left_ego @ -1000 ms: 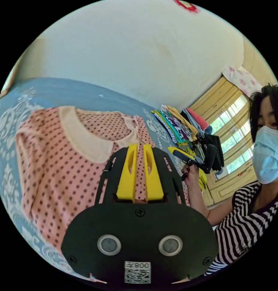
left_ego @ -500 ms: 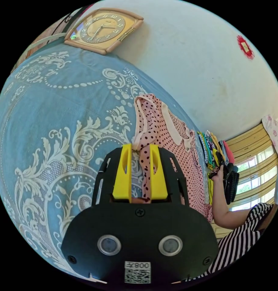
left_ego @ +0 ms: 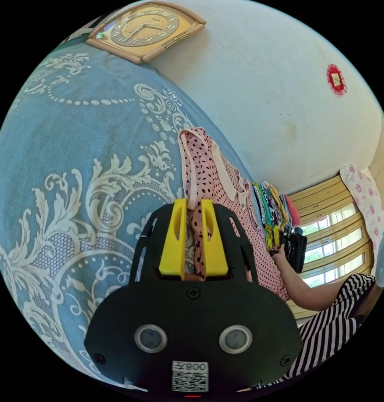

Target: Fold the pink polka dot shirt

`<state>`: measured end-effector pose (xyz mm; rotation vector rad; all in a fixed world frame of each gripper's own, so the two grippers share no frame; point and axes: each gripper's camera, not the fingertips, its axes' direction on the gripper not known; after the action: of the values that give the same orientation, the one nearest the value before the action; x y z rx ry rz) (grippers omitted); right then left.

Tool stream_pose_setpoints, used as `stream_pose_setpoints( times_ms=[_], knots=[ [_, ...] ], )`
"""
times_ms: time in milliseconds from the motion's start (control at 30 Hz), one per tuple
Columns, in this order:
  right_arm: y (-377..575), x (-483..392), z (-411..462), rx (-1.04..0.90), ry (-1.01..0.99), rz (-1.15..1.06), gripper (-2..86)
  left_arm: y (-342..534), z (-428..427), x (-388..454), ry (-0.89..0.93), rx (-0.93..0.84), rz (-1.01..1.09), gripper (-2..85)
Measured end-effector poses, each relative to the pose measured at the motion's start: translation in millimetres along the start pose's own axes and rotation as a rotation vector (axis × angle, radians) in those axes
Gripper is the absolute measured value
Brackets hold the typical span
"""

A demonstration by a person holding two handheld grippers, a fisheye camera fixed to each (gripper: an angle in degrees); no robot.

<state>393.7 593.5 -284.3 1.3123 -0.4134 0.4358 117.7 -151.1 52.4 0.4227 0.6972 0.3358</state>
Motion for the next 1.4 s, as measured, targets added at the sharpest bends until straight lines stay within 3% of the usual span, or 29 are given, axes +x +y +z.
stream_pose_setpoints(
  times_ms=[200, 300, 367, 500, 567, 767, 967, 1200, 1400],
  knots=[
    [30.7, 33.1, 24.0, 0.064, 0.009, 0.047, 0.2, 2.0, -18.5, -20.9, 0.048, 0.014, -0.020, 3.4],
    [37.6, 20.9, 58.6, -0.016, 0.066, -0.013, 0.4, 4.1, -28.6, -27.6, 0.067, 0.039, -0.017, 3.0],
    [52.2, -10.1, 131.7, -0.274, 0.138, -0.142, 0.7, 4.7, -32.7, -29.2, 0.076, 0.042, -0.001, 2.8],
    [126.4, -78.4, 290.8, -0.711, 0.068, -0.448, 2.0, 6.9, -41.9, -37.0, 0.132, 0.063, 0.015, 2.8],
    [209.3, -120.0, 398.3, -0.980, 0.042, -0.671, 3.7, 8.0, -45.6, -38.9, 0.141, 0.074, 0.023, 2.8],
    [439.0, -160.4, 587.9, -1.410, 0.111, -1.173, 5.8, 10.2, -53.1, -40.5, 0.148, 0.077, 0.050, 2.0],
    [602.6, -138.8, 669.2, -1.460, 0.338, -1.671, 4.9, 12.5, -57.3, -39.2, 0.158, 0.080, 0.071, 1.3],
    [688.7, -91.4, 739.9, -1.586, 0.445, -1.659, 8.0, 14.5, -56.6, -33.6, 0.160, 0.071, 0.088, 1.0],
    [710.1, -59.0, 789.4, -1.567, 0.481, -1.559, 4.4, 16.3, -52.5, -25.9, 0.160, 0.061, 0.099, 0.9]
  ],
)
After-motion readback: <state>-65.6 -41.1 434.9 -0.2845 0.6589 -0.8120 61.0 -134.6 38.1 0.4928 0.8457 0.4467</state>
